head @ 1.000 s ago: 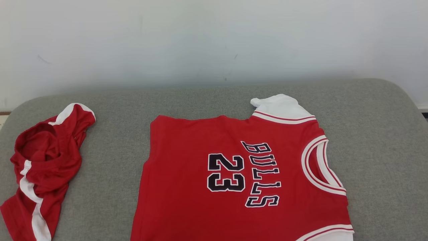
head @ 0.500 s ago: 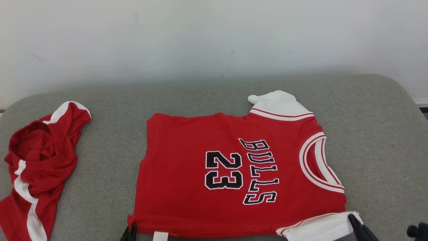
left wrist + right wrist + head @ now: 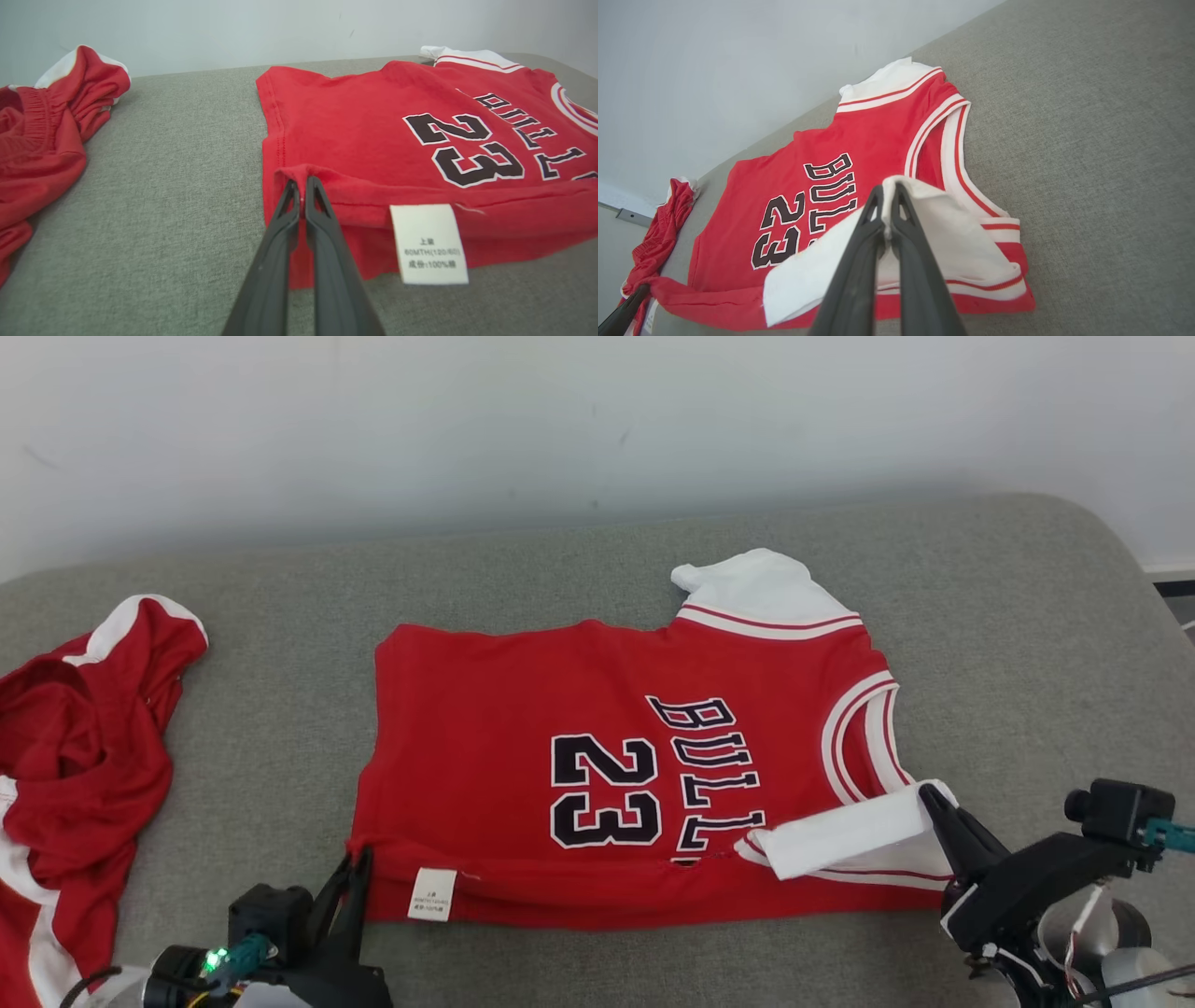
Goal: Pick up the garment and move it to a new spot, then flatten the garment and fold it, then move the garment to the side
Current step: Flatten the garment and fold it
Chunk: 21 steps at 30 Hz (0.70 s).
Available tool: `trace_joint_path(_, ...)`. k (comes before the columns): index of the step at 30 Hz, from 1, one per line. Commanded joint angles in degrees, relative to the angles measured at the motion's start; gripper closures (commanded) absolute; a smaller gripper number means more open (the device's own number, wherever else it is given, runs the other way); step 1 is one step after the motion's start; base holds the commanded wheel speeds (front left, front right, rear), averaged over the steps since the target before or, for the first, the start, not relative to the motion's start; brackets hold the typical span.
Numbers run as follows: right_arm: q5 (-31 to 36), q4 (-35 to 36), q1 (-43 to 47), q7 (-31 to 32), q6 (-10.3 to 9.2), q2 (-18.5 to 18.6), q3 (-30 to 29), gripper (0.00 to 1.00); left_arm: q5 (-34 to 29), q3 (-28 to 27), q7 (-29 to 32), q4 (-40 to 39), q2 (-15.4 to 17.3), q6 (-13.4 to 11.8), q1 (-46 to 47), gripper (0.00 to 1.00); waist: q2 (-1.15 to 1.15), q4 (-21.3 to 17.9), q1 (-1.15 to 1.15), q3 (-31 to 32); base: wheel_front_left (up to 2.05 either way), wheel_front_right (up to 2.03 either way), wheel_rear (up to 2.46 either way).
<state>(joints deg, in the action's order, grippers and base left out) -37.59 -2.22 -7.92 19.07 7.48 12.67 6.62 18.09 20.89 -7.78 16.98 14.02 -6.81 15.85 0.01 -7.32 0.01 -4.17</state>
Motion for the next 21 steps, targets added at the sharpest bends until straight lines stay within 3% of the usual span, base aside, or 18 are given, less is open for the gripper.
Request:
trace_joint_path(1, 0.5, -2.9, -2.4, -0.5, 0.03, 0.2, 0.4, 1.0, -0.3, 0.2, 0.0, 1.4, 0.3, 0.5, 1.9, 1.0, -0.01, -0.4, -0.01, -1.1, 0.0, 0.0, 0.0)
trace_joint_path(12, 0.3, -17.0, -13.0, -5.6, 0.03, 0.3, 3.5, 1.0, -0.7, 1.2, -0.8, 9.2, 0.2, 2.6, 8.7, 1.0, -0.01, -0.5, -0.01, -3.4, 0.0, 0.0, 0.0)
trace_joint_path(13, 0.5, -17.9, -13.8, -6.5, 0.03, 0.2, 3.9, 1.0, -0.8, 1.4, -1.2, 9.9, 0.1, 2.6, 9.2, 0.87, -0.01, -0.5, -0.01, -3.4, 0.0, 0.0, 0.0)
trace_joint_path(14, 0.5, -18.7, -14.4, -7.4, 0.03, 0.1, 4.5, 0.47, -0.9, 1.4, -1.7, 10.5, -0.1, 2.5, 9.6, 0.12, -0.01, -0.4, -0.01, -3.4, 0.0, 0.0, 0.0)
trace_joint_path(15, 0.2, -19.5, -14.8, -8.3, 0.03, 0.0, 4.9, 0.0, -0.9, 1.5, -2.1, 11.2, -0.2, 2.5, 10.0, 0.0, -0.01, -0.3, -0.01, -3.3, 0.0, 0.0, 0.0)
trace_joint_path(21, -1.4, -20.3, -13.4, -14.9, 0.03, 1.7, 6.3, 0.0, 0.0, 0.9, -5.3, 13.1, -1.5, 1.7, 8.7, 0.0, -0.01, 0.6, -0.01, -1.8, 0.0, 0.0, 0.0)
